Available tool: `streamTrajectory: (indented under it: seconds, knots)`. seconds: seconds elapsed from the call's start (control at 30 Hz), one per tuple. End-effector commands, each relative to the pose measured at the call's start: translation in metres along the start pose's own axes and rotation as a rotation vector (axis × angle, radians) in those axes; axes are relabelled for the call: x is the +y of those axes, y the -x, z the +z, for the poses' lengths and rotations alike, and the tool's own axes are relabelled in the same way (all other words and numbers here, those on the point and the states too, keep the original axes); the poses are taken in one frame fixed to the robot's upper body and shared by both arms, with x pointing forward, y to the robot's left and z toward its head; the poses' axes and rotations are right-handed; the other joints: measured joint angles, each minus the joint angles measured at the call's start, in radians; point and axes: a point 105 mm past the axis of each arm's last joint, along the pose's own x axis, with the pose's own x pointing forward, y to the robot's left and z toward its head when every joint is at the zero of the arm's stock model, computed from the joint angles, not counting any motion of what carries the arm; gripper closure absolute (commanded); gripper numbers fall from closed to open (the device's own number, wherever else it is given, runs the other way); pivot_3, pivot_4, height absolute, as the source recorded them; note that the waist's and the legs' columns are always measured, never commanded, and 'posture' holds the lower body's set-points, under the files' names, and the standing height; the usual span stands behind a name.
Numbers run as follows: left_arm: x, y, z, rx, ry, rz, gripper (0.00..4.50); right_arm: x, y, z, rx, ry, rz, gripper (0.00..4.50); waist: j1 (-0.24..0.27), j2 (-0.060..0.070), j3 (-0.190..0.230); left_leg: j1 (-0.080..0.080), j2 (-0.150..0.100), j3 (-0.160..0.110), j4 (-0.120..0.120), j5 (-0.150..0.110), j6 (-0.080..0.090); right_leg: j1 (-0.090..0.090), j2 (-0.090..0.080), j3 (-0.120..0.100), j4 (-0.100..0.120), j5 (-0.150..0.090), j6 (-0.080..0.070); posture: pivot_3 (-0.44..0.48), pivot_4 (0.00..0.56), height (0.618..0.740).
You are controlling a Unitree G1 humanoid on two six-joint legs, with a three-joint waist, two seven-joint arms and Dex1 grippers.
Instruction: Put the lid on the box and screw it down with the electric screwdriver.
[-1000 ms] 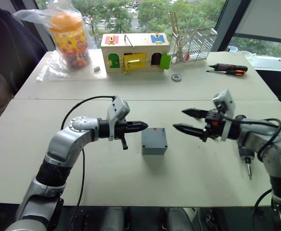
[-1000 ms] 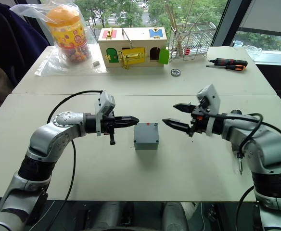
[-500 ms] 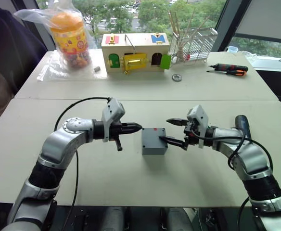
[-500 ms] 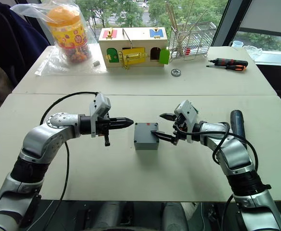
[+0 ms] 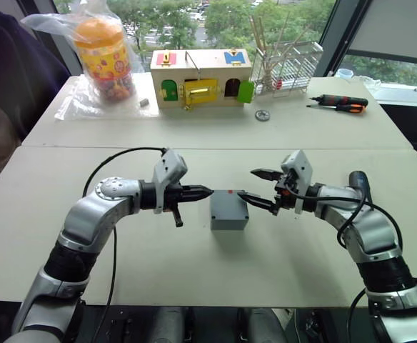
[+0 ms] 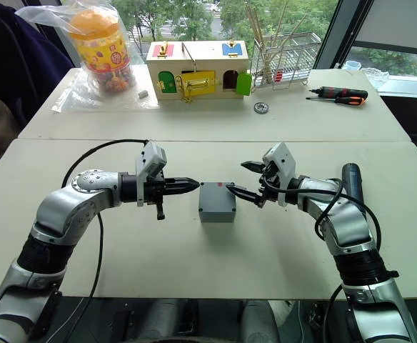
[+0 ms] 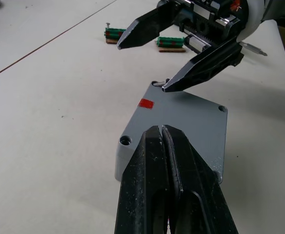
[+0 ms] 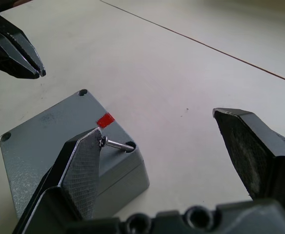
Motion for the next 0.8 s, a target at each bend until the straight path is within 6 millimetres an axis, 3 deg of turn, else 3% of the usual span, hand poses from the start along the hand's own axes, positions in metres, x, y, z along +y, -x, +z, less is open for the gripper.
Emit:
streamTrajectory:
  seconds: [0.03, 0.63, 0.8]
  knots:
    - [-0.003, -0.001, 0.008, -0.019, -0.037, -0.008, 4.50, -0.003, 0.001, 0.012, -0.040, 0.027, -0.013, 0.61, 0.000, 0.000, 0.000, 0.000, 0.000, 0.000, 0.000, 0.000, 0.000, 0.000, 0.000, 0.000, 0.000, 0.000, 0.000, 0.000, 0.150, 0.706]
    - [-0.006, -0.003, 0.005, -0.012, -0.038, -0.016, 4.50, -0.009, 0.000, 0.018, -0.070, 0.029, -0.041, 0.61, 0.000, 0.000, 0.000, 0.000, 0.000, 0.000, 0.000, 0.000, 0.000, 0.000, 0.000, 0.000, 0.000, 0.000, 0.000, 0.000, 0.150, 0.706]
    - [-0.005, -0.003, 0.004, -0.012, -0.038, -0.017, 4.50, -0.011, 0.004, 0.034, -0.168, -0.067, -0.052, 0.61, 0.000, 0.000, 0.000, 0.000, 0.000, 0.000, 0.000, 0.000, 0.000, 0.000, 0.000, 0.000, 0.000, 0.000, 0.000, 0.000, 0.150, 0.706]
